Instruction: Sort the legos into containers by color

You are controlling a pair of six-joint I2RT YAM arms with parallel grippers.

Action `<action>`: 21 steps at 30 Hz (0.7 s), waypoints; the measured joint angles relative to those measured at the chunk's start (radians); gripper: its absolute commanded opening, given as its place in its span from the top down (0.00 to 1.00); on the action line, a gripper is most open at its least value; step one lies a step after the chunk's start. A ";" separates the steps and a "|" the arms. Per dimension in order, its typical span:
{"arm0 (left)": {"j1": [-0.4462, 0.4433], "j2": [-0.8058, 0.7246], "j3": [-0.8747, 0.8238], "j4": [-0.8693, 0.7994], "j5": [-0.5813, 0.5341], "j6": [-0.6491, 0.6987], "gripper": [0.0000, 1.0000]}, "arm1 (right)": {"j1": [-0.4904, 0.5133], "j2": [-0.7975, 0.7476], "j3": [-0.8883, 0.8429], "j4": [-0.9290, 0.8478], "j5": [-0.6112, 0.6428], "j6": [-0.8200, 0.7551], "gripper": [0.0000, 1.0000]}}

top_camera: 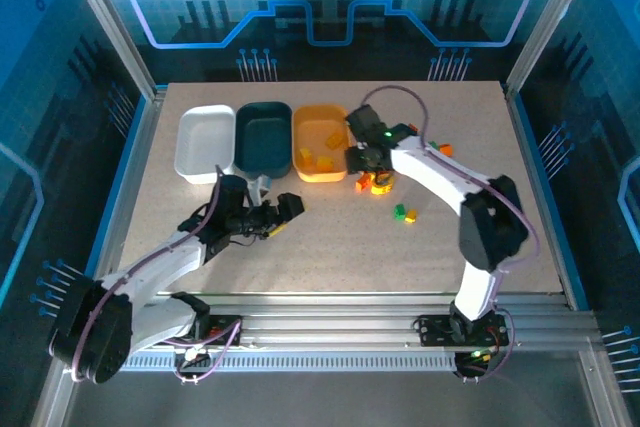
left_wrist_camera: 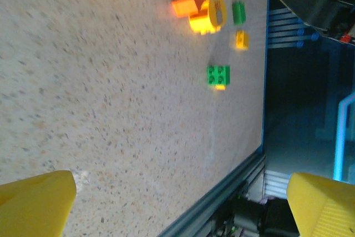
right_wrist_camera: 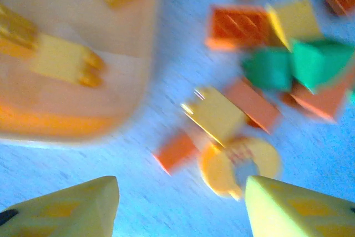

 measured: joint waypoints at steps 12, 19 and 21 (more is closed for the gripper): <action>0.028 -0.002 0.000 -0.006 -0.128 0.003 0.01 | -0.099 -0.139 -0.372 -0.021 -0.020 0.003 0.51; 0.108 -0.087 -0.026 -0.039 -0.130 0.003 0.01 | -0.097 -0.083 -0.371 0.020 -0.025 0.003 0.57; 0.116 -0.129 -0.042 -0.054 -0.130 0.003 0.01 | -0.097 -0.064 -0.370 0.024 -0.025 0.003 0.59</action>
